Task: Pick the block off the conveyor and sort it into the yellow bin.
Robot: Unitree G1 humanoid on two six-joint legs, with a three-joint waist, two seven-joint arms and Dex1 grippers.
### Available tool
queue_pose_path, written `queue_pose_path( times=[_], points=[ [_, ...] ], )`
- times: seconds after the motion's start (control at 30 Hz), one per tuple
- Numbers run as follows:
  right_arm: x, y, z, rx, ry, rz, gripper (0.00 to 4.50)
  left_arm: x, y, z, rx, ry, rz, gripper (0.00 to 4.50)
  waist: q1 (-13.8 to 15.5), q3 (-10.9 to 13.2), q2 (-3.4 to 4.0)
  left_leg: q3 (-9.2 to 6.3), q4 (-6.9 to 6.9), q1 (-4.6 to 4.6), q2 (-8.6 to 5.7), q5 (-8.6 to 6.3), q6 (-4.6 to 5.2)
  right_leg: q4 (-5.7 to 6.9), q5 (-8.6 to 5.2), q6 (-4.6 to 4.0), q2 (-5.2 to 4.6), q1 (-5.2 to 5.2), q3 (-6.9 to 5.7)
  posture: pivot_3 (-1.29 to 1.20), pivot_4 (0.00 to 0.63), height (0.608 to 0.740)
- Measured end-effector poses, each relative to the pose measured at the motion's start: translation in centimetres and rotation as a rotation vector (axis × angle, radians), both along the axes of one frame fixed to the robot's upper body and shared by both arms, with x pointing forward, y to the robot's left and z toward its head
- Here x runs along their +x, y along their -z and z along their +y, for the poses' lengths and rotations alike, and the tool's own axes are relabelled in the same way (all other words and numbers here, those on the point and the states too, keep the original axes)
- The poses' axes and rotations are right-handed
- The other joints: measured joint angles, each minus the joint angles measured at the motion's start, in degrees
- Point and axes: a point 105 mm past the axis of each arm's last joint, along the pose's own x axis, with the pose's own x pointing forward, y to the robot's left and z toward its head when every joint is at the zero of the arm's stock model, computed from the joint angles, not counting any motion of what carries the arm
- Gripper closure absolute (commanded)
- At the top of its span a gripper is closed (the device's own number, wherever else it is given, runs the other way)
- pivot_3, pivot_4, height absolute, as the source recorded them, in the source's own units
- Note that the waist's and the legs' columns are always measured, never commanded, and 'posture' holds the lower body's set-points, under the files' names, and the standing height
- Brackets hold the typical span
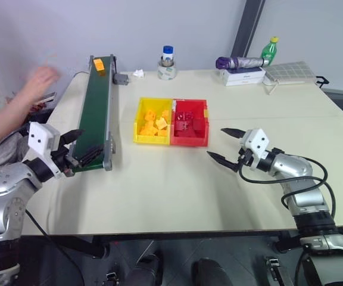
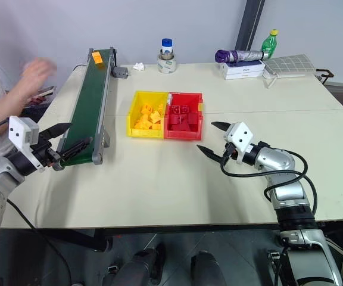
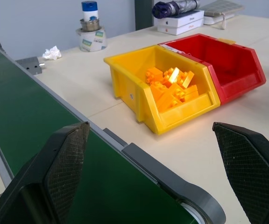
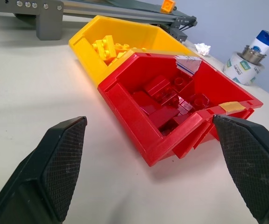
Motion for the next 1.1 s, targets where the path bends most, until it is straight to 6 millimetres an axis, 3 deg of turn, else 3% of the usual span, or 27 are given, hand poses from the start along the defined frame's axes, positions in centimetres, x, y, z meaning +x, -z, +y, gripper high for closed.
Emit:
queue_pose_path(
  times=[0.37, 0.63, 0.87, 1.1],
  points=[
    [0.0, 0.0, 0.0, 0.000, 0.000, 0.000, 0.00, 0.3, -0.7, 0.3, 0.014, -0.050, -0.062, 0.04, -0.02, -0.01, -0.01, 0.01, 0.01, 0.02, 0.00, 0.00, 0.00, 0.00, 0.01, 0.02, 0.00, 0.03, 0.00, 0.00, 0.150, 0.740],
    [0.0, 0.0, 0.0, 0.000, 0.001, -0.001, 0.00, -0.6, -1.3, 2.4, -0.060, -0.320, -0.193, 0.04, -0.01, -0.01, -0.02, 0.02, 0.06, 0.02, 0.00, 0.01, 0.01, 0.01, 0.04, 0.07, 0.00, 0.12, 0.00, 0.00, 0.150, 0.740],
    [0.0, 0.0, 0.0, 0.000, 0.001, 0.000, 0.00, -2.0, 0.8, 3.4, -0.121, -0.604, -0.213, 0.04, 0.20, -0.02, -0.05, 0.02, 0.20, 0.03, 0.00, 0.01, 0.01, 0.02, 0.04, 0.08, 0.00, 0.22, -0.03, 0.00, 0.150, 0.740],
    [0.0, 0.0, 0.0, -0.002, -0.003, 0.002, 0.00, -2.8, 2.1, 2.1, -0.173, -0.684, -0.199, 0.04, 0.23, -0.02, -0.05, -0.01, 0.38, 0.05, 0.01, 0.00, 0.01, 0.04, 0.01, 0.03, 0.02, 0.36, -0.10, 0.00, 0.150, 0.740]
  ],
)
